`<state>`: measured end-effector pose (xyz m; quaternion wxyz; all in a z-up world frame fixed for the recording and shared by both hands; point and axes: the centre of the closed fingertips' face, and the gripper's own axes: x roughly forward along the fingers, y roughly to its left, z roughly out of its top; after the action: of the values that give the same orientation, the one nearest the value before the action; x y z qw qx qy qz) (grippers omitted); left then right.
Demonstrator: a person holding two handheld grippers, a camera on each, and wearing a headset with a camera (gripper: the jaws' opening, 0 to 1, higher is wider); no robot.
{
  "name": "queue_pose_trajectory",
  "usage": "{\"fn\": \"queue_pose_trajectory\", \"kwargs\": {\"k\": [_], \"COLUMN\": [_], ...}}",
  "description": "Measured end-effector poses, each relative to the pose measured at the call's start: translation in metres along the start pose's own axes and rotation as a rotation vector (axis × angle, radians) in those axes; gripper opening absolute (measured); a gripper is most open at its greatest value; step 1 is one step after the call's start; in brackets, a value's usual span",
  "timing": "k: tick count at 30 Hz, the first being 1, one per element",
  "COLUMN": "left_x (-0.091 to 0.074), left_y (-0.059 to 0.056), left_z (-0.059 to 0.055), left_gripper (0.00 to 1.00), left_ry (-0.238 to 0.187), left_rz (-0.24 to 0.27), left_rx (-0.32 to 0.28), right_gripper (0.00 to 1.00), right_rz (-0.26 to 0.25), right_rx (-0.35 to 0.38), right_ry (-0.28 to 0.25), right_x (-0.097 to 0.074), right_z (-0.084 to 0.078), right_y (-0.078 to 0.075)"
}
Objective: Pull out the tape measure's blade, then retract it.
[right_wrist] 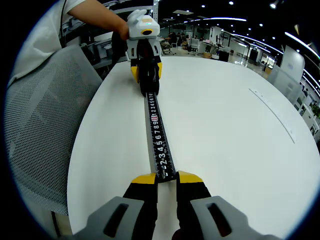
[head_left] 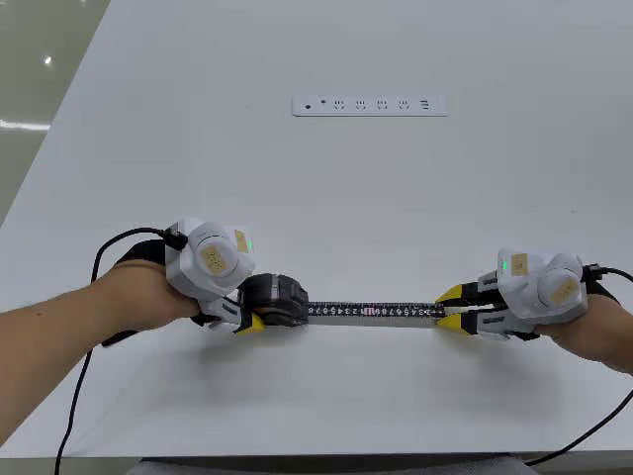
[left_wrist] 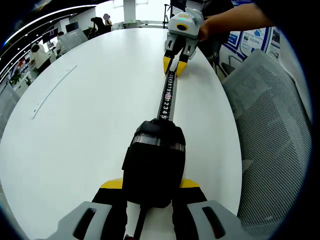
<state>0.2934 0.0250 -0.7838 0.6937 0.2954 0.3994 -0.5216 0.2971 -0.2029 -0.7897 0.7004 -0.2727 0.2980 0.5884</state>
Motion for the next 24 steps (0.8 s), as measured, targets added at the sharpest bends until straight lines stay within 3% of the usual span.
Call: {"fn": "queue_pose_trajectory", "kwargs": {"k": [24], "left_x": [-0.001], "left_y": [0.000], "left_z": [0.001], "left_gripper": [0.32], "left_ry": [-0.005], "left_rz": [0.000], "left_rx": [-0.006], "right_gripper": [0.09], "right_rz": [-0.006], "right_rx": [-0.007], "right_ry": [0.035], "right_x": [-0.019], "right_z": [-0.010], "right_y": [0.001]}}
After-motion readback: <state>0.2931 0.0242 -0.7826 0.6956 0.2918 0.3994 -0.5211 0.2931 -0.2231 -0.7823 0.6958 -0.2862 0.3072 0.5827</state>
